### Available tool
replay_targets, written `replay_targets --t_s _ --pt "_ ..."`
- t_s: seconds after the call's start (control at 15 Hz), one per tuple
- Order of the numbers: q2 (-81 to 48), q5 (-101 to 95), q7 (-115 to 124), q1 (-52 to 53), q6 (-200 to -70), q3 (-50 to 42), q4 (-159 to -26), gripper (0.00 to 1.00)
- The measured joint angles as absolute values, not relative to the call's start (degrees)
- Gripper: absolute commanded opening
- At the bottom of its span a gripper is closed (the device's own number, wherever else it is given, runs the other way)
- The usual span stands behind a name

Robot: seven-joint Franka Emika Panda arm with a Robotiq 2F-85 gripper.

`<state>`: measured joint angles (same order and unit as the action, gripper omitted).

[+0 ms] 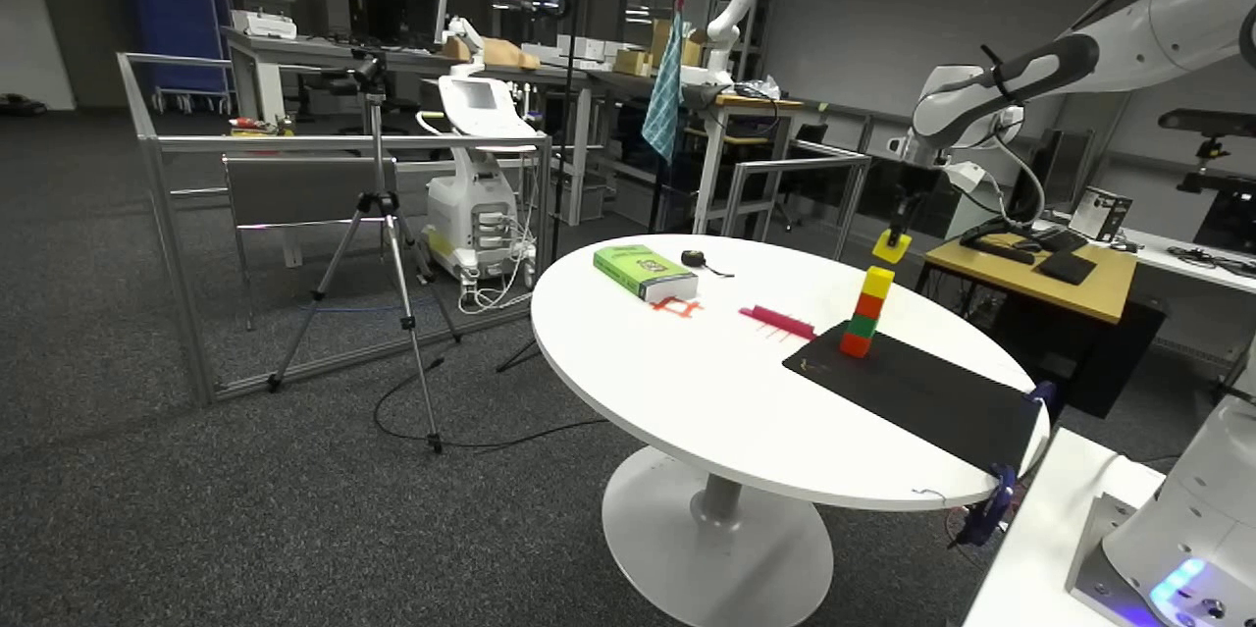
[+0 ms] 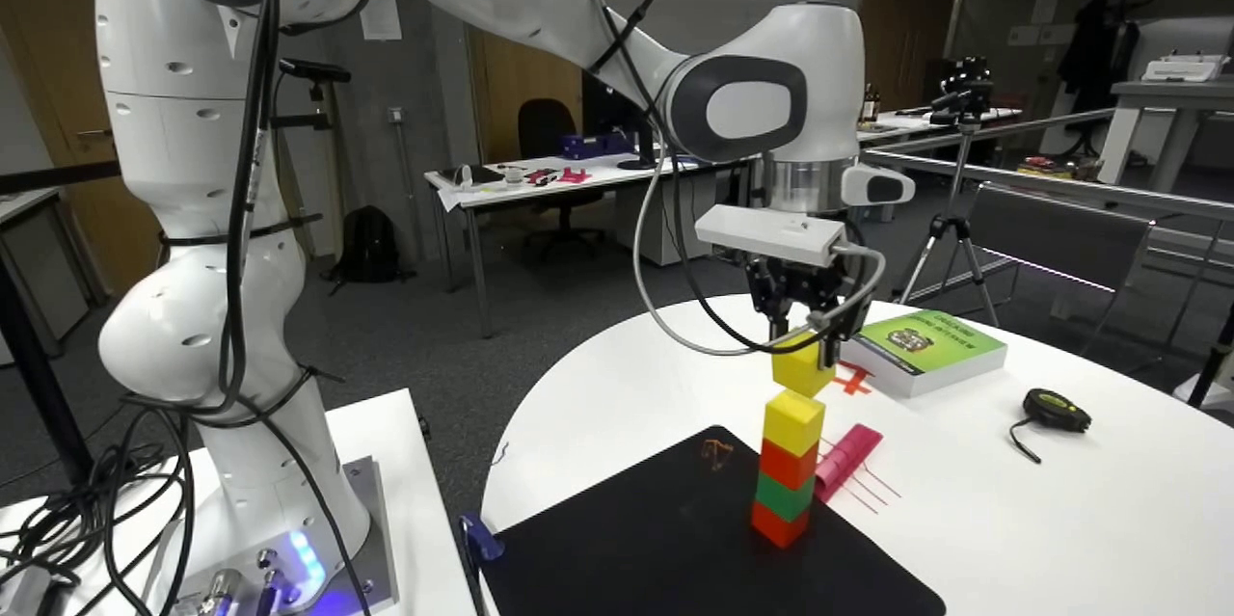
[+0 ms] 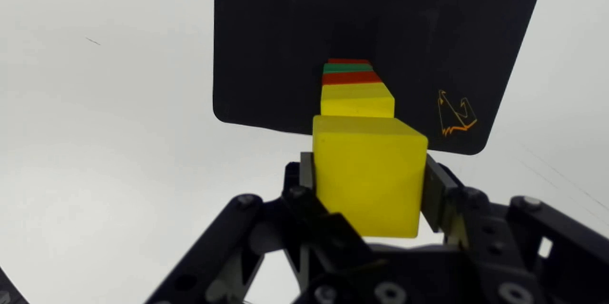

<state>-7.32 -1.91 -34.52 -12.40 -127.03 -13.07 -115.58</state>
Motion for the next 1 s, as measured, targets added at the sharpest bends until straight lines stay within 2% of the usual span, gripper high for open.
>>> replay_targets --t_s 1.0 --pt "-8.8 -2.1 -34.4 -12.4 -123.4 -12.4 -115.4 0.3"
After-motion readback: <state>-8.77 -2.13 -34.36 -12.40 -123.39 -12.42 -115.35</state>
